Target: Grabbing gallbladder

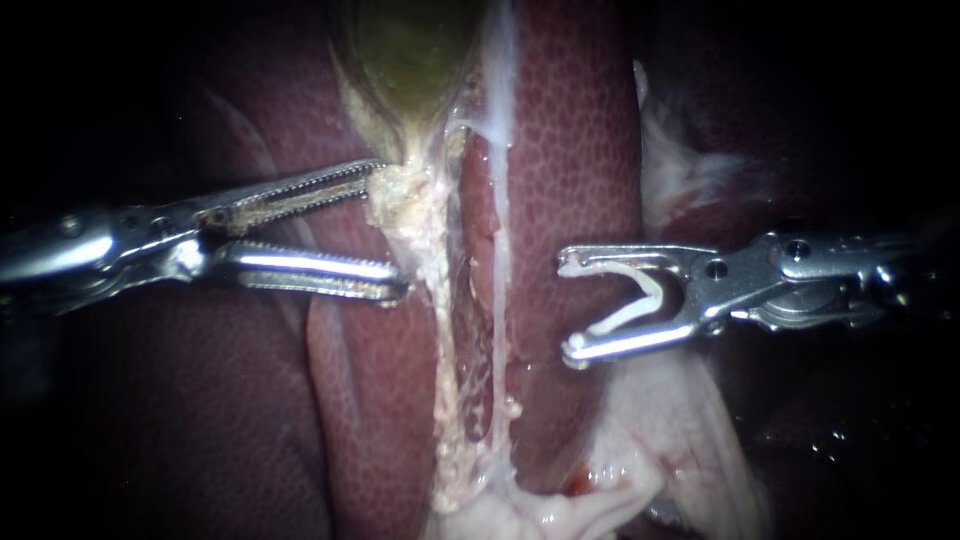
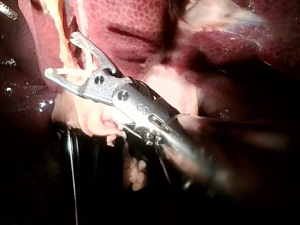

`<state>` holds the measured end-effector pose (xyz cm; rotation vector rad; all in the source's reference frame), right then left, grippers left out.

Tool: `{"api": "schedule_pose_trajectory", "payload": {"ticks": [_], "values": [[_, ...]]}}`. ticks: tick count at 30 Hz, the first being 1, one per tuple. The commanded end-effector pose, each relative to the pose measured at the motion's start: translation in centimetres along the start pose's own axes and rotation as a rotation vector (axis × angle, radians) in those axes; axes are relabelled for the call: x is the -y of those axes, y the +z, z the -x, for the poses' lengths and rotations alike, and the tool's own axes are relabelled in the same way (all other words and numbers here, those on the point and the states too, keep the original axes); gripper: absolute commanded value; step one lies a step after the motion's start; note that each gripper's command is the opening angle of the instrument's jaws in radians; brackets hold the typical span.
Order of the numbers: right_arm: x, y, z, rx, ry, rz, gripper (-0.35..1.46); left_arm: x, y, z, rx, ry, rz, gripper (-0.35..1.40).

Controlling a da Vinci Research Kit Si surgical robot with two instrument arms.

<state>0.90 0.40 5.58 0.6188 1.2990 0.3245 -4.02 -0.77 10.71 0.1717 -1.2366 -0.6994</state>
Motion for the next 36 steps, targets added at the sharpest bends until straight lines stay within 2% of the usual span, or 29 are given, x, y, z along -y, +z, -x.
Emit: {"api": "schedule_pose_trajectory", "payload": {"ticks": [1, 10, 16, 20, 24, 25, 26, 27, 28, 33, 36], "values": [[0.00, 0.01, 0.00, 0.000, 0.000, 0.001, 0.58, 0.00, 0.01, 0.00, -0.001, 0.000, 0.001, 0.61], [0.00, 0.03, -0.01, 0.000, 0.001, 0.002, 0.58, 0.00, 0.09, 0.00, 0.000, -0.001, 0.004, 0.54], [0.00, 0.04, -0.02, -0.001, 0.001, -0.001, 0.58, -0.08, 0.13, -0.05, 0.000, 0.000, 0.008, 0.46], [0.00, 0.05, -0.02, -0.001, 0.001, -0.001, 0.58, -0.13, 0.12, -0.08, 0.000, 0.000, 0.007, 0.29], [0.00, 0.04, -0.02, -0.001, 0.001, -0.001, 0.58, -0.15, 0.08, -0.09, -0.001, -0.006, 0.018, -0.10], [0.00, 0.04, -0.02, -0.001, 0.001, -0.001, 0.58, -0.15, 0.08, -0.09, -0.001, -0.012, 0.017, -0.15], [0.00, 0.04, -0.01, -0.001, 0.001, -0.001, 0.58, -0.15, 0.07, -0.10, -0.001, -0.012, 0.017, -0.30], [0.00, 0.04, -0.01, -0.001, 0.000, -0.001, 0.58, -0.15, 0.05, -0.10, -0.001, -0.018, 0.019, -0.35], [0.00, 0.04, -0.01, -0.001, 0.000, -0.001, 0.58, -0.15, 0.04, -0.10, 0.002, -0.024, 0.019, -0.35], [0.00, 0.04, -0.01, -0.001, 0.000, -0.001, 0.58, -0.16, 0.00, -0.09, -0.027, -0.035, 0.016, -0.35], [0.00, 0.04, -0.01, -0.001, 0.000, -0.001, 0.58, -0.15, -0.02, -0.08, -0.027, -0.041, 0.016, -0.35]]}}
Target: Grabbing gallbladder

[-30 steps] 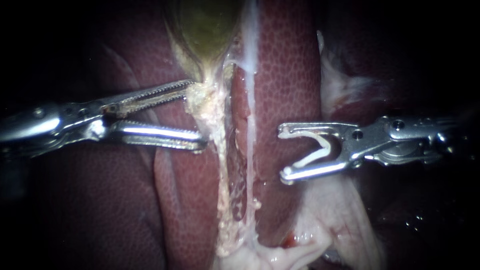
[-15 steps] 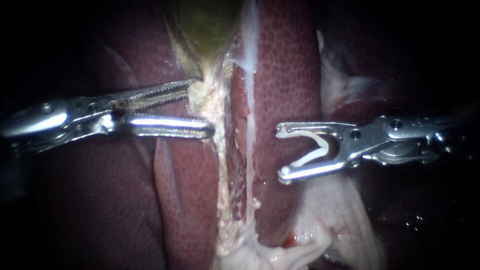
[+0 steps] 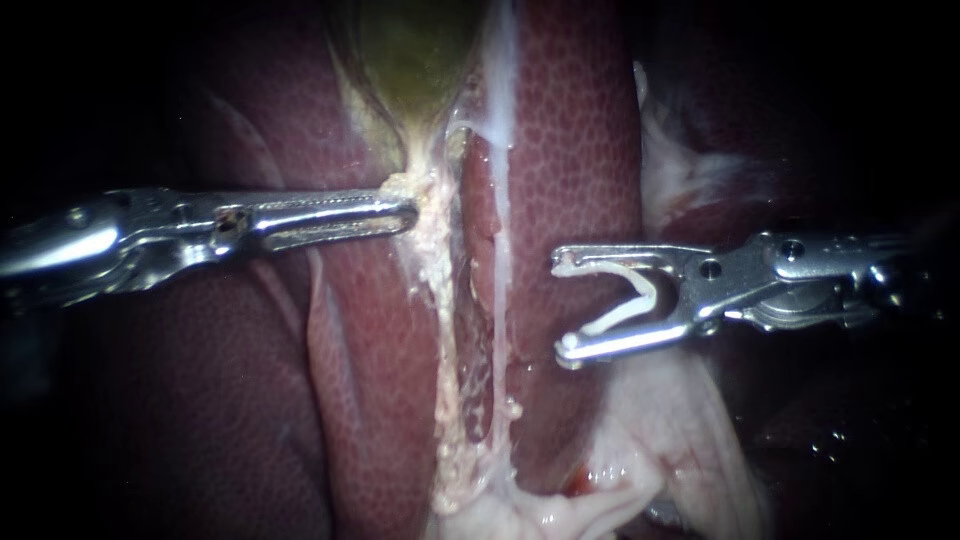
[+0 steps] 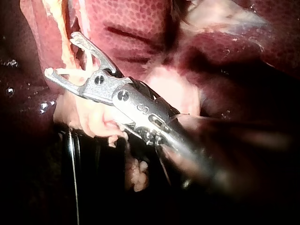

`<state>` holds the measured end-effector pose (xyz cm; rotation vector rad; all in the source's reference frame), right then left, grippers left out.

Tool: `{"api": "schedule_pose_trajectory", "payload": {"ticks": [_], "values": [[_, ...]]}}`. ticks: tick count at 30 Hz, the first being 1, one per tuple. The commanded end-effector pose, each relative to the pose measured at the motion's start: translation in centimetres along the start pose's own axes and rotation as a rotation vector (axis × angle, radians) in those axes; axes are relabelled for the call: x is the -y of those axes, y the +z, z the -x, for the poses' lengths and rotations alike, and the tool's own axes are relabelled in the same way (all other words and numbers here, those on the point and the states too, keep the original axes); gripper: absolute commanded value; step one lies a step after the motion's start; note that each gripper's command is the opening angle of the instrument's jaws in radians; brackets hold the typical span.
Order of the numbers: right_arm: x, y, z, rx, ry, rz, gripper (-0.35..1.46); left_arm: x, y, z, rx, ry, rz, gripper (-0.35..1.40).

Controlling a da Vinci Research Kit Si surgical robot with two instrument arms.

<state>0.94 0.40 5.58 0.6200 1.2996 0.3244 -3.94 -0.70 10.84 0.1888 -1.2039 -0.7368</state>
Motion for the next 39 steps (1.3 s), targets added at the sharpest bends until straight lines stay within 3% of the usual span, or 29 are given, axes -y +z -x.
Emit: {"api": "schedule_pose_trajectory", "payload": {"ticks": [1, 5, 9, 13, 19, 27, 39], "values": [[0.00, 0.00, 0.00, 0.000, 0.000, 0.000, 0.58, 0.00, -0.01, 0.01, 0.000, -0.005, -0.001, -0.35], [0.00, 0.00, 0.00, 0.000, 0.000, 0.000, 0.58, 0.02, -0.07, 0.07, -0.001, -0.008, -0.001, -0.35], [0.00, -0.01, 0.00, 0.000, 0.000, 0.000, 0.58, -0.03, -0.23, 0.25, -0.006, -0.019, 0.006, -0.35], [0.00, -0.01, 0.01, 0.000, 0.000, 0.000, 0.58, -0.11, -0.45, 0.45, 0.013, -0.034, 0.024, -0.35], [0.00, -0.02, 0.01, 0.000, 0.000, -0.001, 0.58, -0.16, -0.70, 0.62, 0.036, -0.049, 0.039, -0.35], [0.00, -0.02, 0.01, 0.000, 0.000, -0.001, 0.58, -0.16, -0.82, 0.73, 0.048, -0.057, 0.047, -0.35], [0.00, -0.01, 0.01, 0.000, 0.006, 0.000, 0.58, -0.15, -0.83, 0.72, 0.051, -0.057, 0.050, -0.35]]}}
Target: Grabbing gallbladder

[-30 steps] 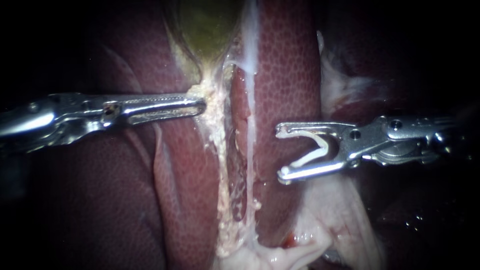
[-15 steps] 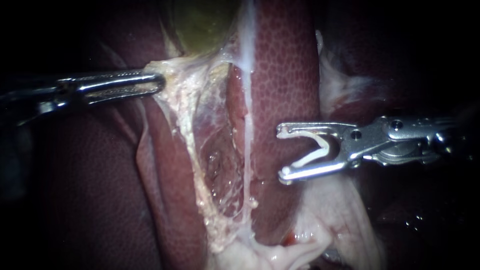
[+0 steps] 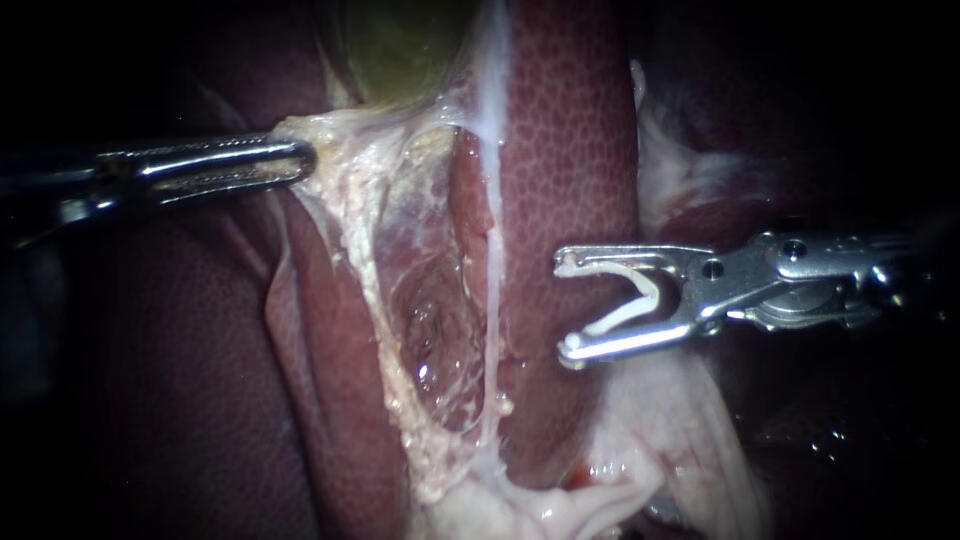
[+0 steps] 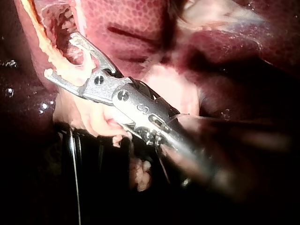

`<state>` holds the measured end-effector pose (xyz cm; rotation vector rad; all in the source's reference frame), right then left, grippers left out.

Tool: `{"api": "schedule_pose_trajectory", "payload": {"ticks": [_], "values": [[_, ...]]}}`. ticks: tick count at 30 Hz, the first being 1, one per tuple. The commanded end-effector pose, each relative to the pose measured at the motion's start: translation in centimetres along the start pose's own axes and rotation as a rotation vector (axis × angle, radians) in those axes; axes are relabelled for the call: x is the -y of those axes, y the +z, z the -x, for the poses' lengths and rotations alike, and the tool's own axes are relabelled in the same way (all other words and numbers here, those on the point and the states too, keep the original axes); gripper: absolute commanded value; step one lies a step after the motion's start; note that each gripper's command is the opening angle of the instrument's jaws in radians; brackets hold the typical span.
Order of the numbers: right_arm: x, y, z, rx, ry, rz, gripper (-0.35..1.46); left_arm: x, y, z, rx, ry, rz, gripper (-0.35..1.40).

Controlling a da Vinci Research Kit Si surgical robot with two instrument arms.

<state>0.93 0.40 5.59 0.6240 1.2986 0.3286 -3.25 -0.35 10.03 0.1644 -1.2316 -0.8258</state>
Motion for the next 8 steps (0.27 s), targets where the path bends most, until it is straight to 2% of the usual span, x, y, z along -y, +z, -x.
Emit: {"api": "schedule_pose_trajectory", "payload": {"ticks": [1, 8], "values": [[0.00, 0.00, 0.00, 0.000, 0.000, 0.000, 0.58, 0.00, 0.01, -0.01, 0.000, 0.001, 0.000, -0.35], [0.00, 0.00, 0.00, 0.000, 0.000, 0.000, 0.58, 0.01, 0.03, -0.02, 0.000, 0.002, 0.002, -0.35]]}}
